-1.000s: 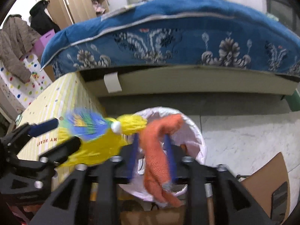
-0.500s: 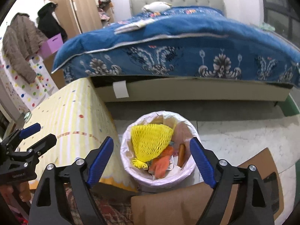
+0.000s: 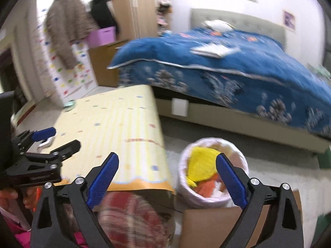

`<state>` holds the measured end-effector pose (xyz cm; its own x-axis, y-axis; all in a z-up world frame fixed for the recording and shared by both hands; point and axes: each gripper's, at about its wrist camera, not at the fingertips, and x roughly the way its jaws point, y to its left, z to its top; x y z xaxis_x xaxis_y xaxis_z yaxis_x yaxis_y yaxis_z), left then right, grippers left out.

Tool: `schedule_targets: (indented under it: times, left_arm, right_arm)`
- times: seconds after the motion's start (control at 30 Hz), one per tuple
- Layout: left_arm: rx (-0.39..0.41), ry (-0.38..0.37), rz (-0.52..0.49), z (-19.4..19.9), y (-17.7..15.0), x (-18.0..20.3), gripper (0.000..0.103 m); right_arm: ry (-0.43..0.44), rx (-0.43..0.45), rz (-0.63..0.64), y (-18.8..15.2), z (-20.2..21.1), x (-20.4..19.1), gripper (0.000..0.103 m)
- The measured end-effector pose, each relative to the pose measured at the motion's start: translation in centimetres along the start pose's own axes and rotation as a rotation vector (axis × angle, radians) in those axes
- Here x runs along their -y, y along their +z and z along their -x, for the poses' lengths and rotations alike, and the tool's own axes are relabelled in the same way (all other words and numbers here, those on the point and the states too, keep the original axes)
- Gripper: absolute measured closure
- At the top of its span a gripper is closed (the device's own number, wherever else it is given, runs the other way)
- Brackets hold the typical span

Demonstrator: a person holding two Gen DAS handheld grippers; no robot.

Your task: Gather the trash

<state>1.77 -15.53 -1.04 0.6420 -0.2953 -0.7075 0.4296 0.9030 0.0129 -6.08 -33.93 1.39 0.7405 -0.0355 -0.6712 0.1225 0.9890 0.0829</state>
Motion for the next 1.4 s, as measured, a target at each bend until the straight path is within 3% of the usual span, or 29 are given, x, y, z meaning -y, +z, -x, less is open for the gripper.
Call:
schedule_targets:
  times: [0.33,0.5,1.4]
  left_arm:
    - [-0.028,0.221,0.12,6.8,-2.9,-7.3,0.007]
    - [-0.032,0.274,0.162,8.8,-4.2,-9.4,0.007]
    - [-0.042,0.29,0.203,9.1,-5.0,-10.6,0.007]
  right_arm:
    - [0.077,0.096,0.145,2.3,4.8,-7.6,0.008]
    - [0.083,0.084,0.179,2.2,4.6,-8.9,0.008]
    - [0.075,0.059,0.175,1.4,3.5,-9.3,0.008]
